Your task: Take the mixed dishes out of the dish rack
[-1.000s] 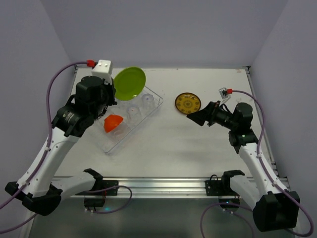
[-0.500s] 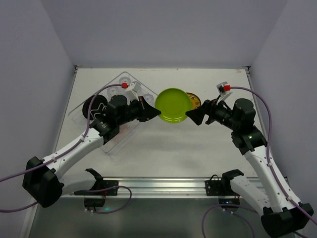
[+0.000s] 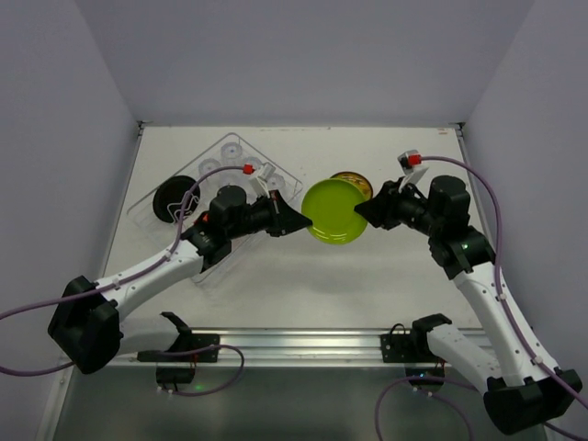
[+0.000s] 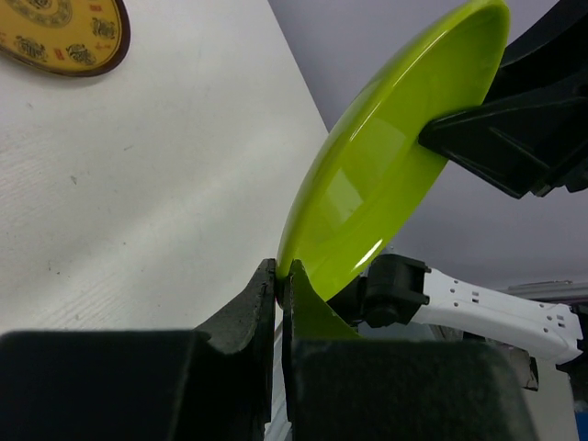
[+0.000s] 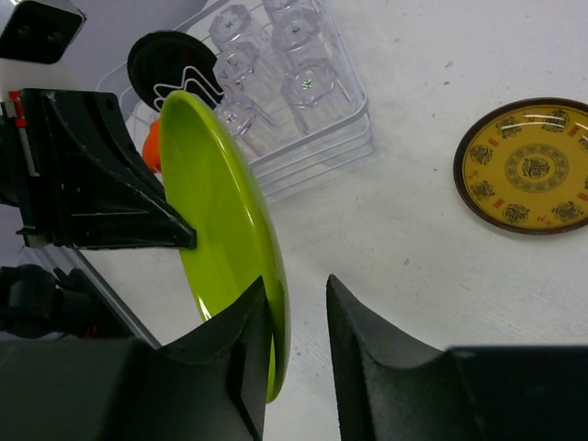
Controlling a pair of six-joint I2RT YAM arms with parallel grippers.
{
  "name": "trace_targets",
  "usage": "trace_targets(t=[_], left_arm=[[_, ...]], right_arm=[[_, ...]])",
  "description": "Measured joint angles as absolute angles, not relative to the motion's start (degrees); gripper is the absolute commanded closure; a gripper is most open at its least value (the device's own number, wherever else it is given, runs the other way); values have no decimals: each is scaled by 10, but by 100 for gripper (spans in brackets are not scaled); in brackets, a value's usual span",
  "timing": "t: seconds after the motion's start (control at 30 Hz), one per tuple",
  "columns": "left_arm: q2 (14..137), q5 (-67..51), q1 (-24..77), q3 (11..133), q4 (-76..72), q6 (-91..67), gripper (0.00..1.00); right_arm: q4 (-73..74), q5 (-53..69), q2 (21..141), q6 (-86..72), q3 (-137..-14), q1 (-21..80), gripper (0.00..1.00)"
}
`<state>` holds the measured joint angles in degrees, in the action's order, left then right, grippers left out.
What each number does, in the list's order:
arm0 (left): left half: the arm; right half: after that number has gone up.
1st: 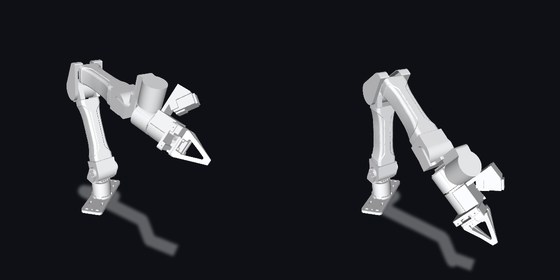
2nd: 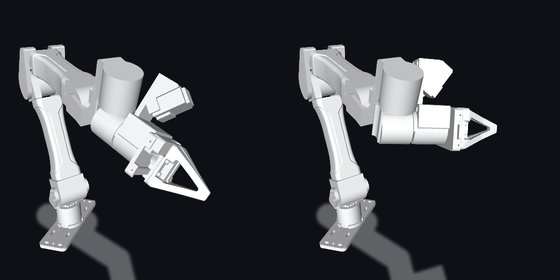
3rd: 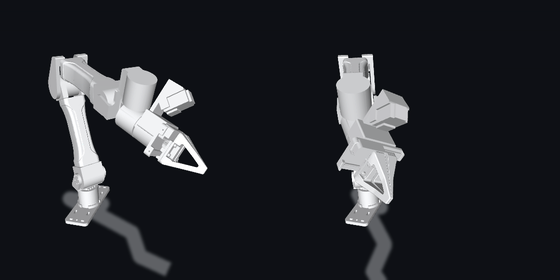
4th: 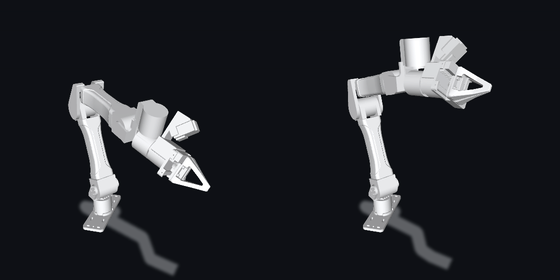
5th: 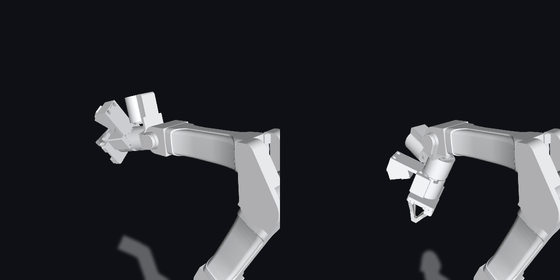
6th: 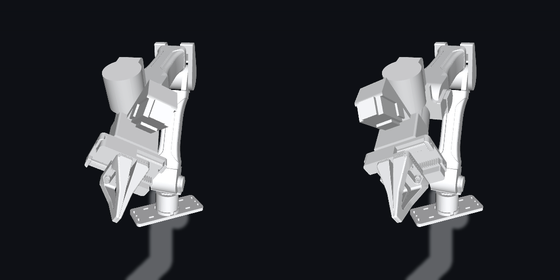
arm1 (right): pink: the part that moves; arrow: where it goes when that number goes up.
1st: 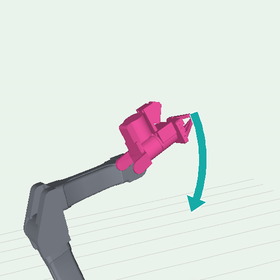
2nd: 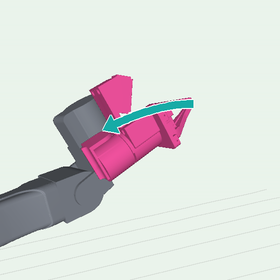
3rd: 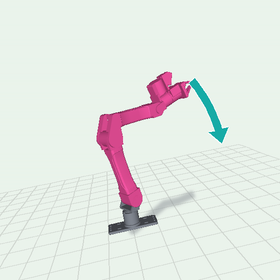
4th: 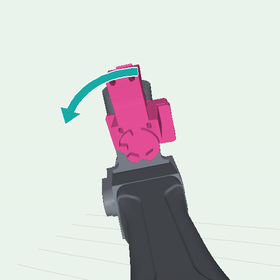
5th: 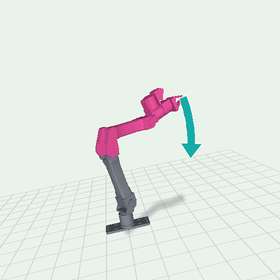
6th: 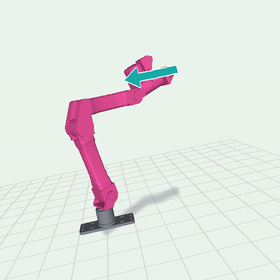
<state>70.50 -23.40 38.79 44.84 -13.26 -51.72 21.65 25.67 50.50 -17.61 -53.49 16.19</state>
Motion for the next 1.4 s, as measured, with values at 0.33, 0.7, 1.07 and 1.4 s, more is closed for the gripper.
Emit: trace_targets(t=[0.33, 0.7, 1.07, 1.4], left_arm=[[723, -248, 383, 443, -141, -514, 91], [585, -58, 384, 496, 37, -347, 0], [414, 279, 384, 541, 235, -233, 0], [346, 413, 384, 447, 284, -180, 0]], right_arm=[[168, 291, 528, -180, -521, 161, 100], [144, 218, 524, -246, -492, 111, 100], [106, 185, 710, -314, -492, -29, 100], [110, 169, 943, -316, -656, -28, 100]])
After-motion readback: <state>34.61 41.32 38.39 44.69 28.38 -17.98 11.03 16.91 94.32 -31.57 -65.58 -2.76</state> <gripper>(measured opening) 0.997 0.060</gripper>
